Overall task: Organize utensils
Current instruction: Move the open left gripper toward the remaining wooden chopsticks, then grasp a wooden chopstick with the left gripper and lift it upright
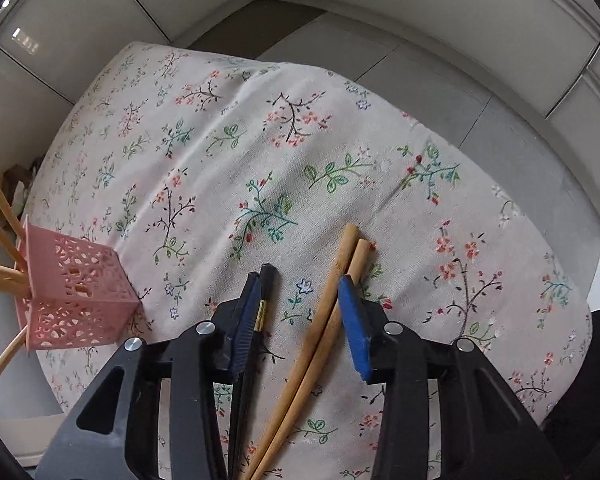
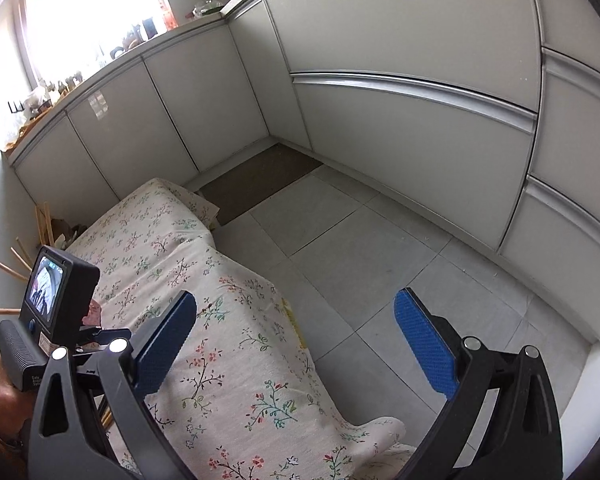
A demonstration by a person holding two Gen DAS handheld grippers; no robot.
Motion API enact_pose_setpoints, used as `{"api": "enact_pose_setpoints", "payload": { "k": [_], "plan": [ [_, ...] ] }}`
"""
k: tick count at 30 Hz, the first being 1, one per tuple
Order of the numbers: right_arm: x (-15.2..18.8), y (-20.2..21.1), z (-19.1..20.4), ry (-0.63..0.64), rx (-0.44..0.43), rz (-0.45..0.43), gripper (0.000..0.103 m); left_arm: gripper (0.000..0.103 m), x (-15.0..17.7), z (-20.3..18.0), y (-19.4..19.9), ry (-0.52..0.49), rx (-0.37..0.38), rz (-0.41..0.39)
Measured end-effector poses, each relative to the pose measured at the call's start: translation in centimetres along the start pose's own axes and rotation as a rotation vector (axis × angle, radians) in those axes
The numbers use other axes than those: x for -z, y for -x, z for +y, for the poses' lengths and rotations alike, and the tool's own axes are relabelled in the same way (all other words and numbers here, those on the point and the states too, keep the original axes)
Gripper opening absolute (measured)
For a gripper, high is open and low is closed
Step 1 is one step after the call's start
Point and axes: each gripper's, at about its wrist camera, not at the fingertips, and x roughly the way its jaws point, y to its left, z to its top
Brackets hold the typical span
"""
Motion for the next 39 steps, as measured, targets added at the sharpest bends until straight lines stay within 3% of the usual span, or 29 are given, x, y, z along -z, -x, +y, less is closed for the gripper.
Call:
{"api": "enact_pose_setpoints", "payload": {
  "k": [6, 10, 13, 17, 24, 30, 35, 39],
  "plan": [
    [-0.1, -0.3, 0.2, 0.003, 0.001, 0.015, 0.096, 0.039, 0.1, -0.9, -0.3, -0.052, -0.004, 0.014],
    [-0.1, -0.3, 0.0, 0.001, 0.005, 0.01, 0.096, 0.029, 0.2, -1.9, -0.9, -0.077, -0.017, 0.027],
    [0.0, -0.4, 0.1, 0.005, 0.008, 0.014, 0.096, 0.017, 0.0, -1.7, -0.9, -0.066, 0.047, 0.038],
    [0.0, -0.4, 0.1, 0.002, 0.013, 0.011, 0.096, 0.021, -0.2, 0.2, -0.4, 0.04, 0.176, 0.021],
    [0.0, -0.6, 0.1, 0.003, 0.009, 0.02, 0.096, 0.022, 0.1, 1.6, -0.3, 0.066, 0.166, 0.017],
    [0.0, -0.7, 0.2, 0.006, 0.012, 0.031, 0.096, 0.021, -0.3, 1.0, -0.6, 0.004, 0.148, 0.041],
    [0.1, -0.7, 0.2, 0.011, 0.019, 0.03, 0.096, 0.02, -1.0, 1.5, -1.5, 0.078, 0.242, 0.097],
    [0.2, -1.1, 0.2, 0.003, 0.005, 0.056, 0.096, 0.02, -0.6, 0.8, -1.2, 0.032, 0.201, 0.092]
  ]
}}
